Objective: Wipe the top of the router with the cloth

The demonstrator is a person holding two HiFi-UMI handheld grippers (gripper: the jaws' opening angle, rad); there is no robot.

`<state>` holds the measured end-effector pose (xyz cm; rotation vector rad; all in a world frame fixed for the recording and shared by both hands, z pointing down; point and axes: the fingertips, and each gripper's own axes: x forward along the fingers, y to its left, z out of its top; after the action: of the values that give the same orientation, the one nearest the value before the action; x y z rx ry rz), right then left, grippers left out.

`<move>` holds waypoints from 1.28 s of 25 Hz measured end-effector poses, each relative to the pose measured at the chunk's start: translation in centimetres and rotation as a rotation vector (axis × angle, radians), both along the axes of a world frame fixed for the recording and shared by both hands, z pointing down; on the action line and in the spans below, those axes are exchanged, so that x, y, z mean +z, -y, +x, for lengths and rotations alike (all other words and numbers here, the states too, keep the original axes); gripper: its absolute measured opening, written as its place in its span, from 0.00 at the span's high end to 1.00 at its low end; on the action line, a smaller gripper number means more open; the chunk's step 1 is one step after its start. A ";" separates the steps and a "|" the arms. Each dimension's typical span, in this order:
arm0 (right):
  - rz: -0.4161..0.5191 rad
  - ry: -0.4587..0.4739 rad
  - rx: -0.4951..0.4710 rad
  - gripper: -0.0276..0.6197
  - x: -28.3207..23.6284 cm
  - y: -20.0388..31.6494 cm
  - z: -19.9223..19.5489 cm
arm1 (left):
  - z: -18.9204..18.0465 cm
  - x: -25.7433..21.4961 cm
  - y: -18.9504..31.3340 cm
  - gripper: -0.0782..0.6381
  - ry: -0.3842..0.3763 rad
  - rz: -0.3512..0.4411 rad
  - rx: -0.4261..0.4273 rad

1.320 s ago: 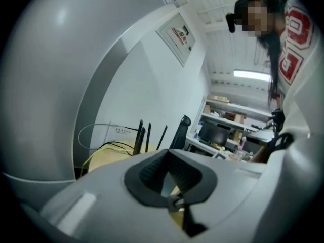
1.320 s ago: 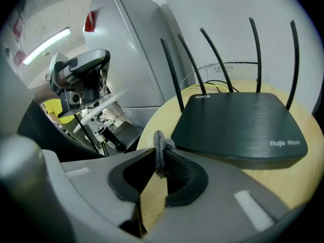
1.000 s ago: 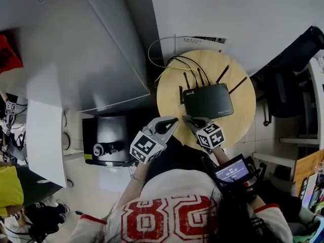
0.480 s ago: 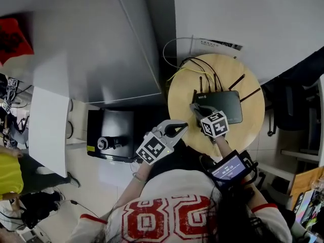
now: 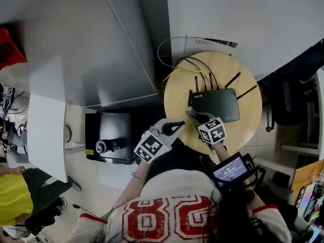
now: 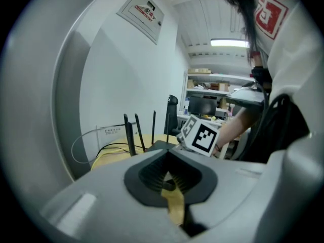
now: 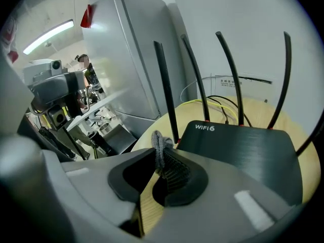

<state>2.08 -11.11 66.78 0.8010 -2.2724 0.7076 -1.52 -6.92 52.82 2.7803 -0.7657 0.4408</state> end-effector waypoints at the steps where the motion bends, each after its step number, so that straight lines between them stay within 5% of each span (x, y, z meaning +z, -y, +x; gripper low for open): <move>1: -0.007 0.006 0.006 0.89 0.0 -0.6 0.1 | 0.2 0.0 0.0 0.90 -0.001 -0.001 0.003; 16: -0.054 0.061 0.136 0.89 -0.1 -7.2 2.6 | 3.6 -0.6 -2.3 0.90 -0.001 -0.010 0.103; 32: -0.088 0.159 0.300 0.89 0.0 -13.7 5.7 | 4.7 0.3 -10.2 0.90 -0.007 -0.121 0.045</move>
<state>7.80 2.60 66.75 1.0901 -2.2644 1.0335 3.14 3.24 53.10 2.6893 -0.6529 0.4697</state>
